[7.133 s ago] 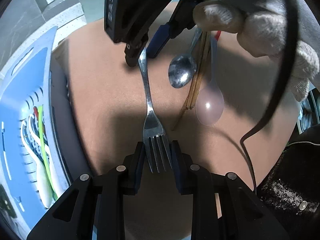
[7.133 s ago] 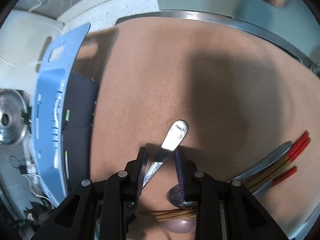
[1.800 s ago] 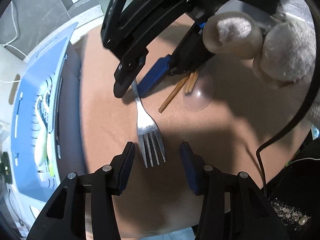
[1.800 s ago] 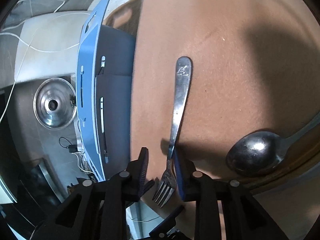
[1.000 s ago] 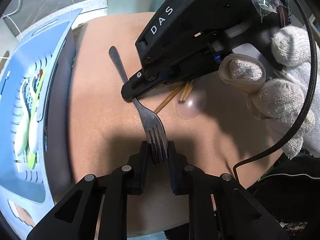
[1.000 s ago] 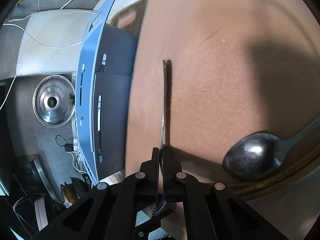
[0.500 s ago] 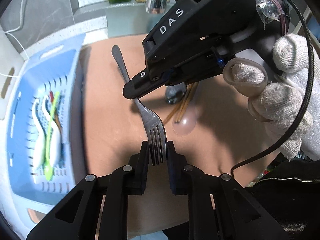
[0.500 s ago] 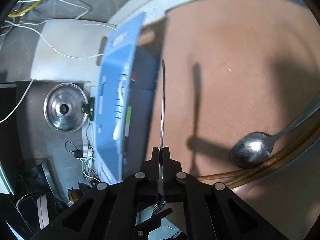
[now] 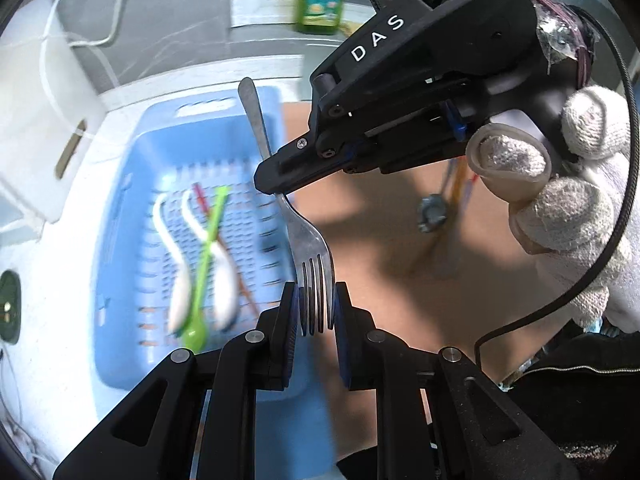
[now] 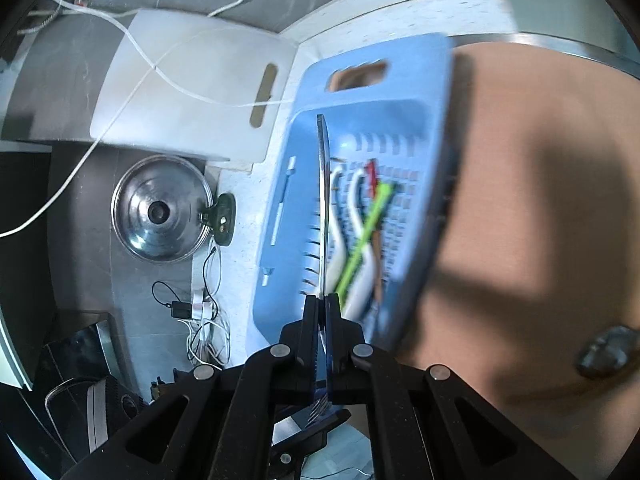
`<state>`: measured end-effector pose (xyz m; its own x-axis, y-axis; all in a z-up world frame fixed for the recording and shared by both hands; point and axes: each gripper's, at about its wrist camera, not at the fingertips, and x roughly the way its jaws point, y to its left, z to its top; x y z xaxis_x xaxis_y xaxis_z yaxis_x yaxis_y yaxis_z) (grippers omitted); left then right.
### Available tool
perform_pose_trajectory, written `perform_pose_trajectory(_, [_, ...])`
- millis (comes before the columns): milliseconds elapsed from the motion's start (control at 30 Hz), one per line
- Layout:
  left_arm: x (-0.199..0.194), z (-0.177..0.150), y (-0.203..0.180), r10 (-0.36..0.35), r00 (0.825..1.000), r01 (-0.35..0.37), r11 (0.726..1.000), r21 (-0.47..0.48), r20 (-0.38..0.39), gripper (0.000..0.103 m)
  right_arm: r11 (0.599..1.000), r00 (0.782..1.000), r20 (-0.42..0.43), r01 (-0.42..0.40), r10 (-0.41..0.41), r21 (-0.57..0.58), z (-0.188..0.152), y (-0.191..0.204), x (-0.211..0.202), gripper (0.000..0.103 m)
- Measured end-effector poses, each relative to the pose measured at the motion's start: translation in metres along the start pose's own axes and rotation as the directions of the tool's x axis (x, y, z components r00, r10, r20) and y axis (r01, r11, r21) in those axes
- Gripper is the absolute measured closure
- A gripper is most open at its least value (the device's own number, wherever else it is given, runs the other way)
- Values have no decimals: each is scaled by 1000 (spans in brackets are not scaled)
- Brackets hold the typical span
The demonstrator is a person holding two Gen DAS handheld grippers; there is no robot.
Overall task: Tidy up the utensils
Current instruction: 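Lift and carry the silver fork with both tools over the blue basket, then open both tools to drop the fork into the basket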
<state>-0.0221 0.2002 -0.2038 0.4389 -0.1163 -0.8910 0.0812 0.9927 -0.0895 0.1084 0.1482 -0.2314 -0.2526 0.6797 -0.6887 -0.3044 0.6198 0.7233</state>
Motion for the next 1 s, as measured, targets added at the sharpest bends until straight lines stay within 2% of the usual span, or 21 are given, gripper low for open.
perform_pose_trajectory(267, [17, -13, 44, 5, 999, -7, 998, -59, -40, 87, 999, 997, -53, 49, -49, -4, 13, 10, 53, 100])
perform_pose_trajectory(400, [29, -15, 52, -3, 998, -1, 998, -65, -67, 87, 996, 994, -70, 85, -85, -5, 17, 8, 72, 100])
perform_pose_trajectory(1000, [48, -16, 69, -20, 994, 8, 994, -107, -109, 87, 985, 981, -89, 173, -174, -20, 28, 12, 103, 100])
